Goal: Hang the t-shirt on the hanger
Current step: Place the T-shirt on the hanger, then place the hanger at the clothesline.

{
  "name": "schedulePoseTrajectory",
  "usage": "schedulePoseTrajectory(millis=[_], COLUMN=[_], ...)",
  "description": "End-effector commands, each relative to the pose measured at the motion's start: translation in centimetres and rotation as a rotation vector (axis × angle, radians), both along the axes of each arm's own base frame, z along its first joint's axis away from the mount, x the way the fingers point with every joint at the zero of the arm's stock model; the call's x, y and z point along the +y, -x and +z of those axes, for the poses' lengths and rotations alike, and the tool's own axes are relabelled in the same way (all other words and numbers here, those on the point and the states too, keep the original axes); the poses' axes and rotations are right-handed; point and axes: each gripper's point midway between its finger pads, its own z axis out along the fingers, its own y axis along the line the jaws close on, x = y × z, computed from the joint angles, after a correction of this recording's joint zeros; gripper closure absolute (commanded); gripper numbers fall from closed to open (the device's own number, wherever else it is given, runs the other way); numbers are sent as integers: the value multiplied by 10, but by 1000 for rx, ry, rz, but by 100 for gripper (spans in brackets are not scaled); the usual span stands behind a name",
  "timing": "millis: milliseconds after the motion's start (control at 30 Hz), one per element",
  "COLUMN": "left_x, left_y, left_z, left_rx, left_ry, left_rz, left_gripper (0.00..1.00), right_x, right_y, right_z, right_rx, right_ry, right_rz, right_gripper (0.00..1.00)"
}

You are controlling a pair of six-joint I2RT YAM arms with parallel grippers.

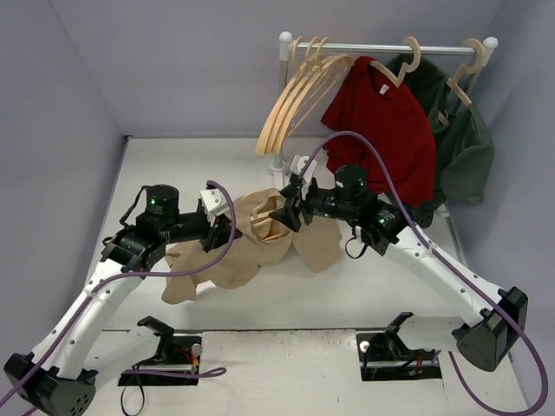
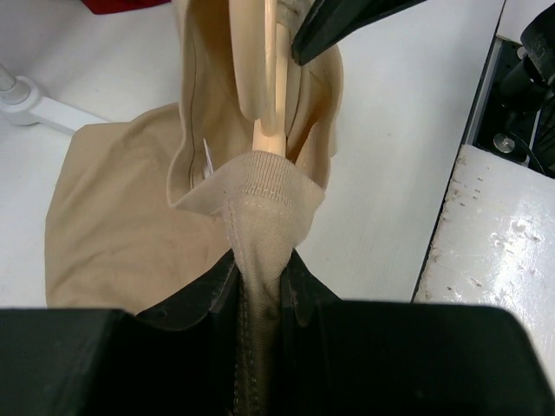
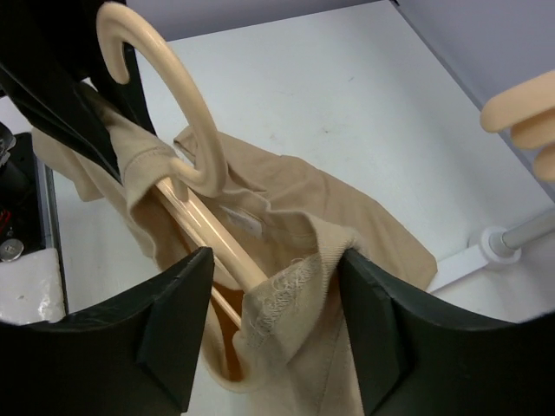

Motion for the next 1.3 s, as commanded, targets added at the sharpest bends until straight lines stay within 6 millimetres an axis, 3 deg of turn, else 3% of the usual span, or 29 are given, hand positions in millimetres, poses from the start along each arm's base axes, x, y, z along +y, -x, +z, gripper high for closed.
schedulePoseTrajectory(millis=[0, 100, 233, 333, 467, 600, 800, 1100, 1267], left_x=[-5, -5, -3, -2, -2, -2, -3, -7, -9], left_y=[-5, -5, -5, -7, -10, -11, -4, 15, 15], left_z=[31, 23, 26, 27, 34, 38, 42, 50, 55], left_rx=[-138, -120, -131, -133, -142, -141, -140, -128, -134], left_ry=[76, 69, 61, 66, 74, 63, 63, 57, 54], left_rz=[-33, -39, -44, -36, -38, -59, -99, -222, -248], left_gripper=[100, 100, 100, 100, 100, 100, 100, 100, 100], right_x=[-23, -43, -71, -78, -84, -85, -86, -72, -62], right_y=[-6, -7, -15, -15, -13, -3, -14, -23, -14], right_z=[40, 50, 47, 46, 21, -7, -32, -21, -15], right_rx=[-126, -131, -103, -92, -41, -11, -6, -53, -51], right_ry=[-75, -89, -87, -92, -40, 15, 85, 91, 68], right_rz=[-100, -130, -162, -180, -197, -155, -164, -87, -2], right_gripper=[41, 39, 37, 34, 38, 41, 30, 25, 38])
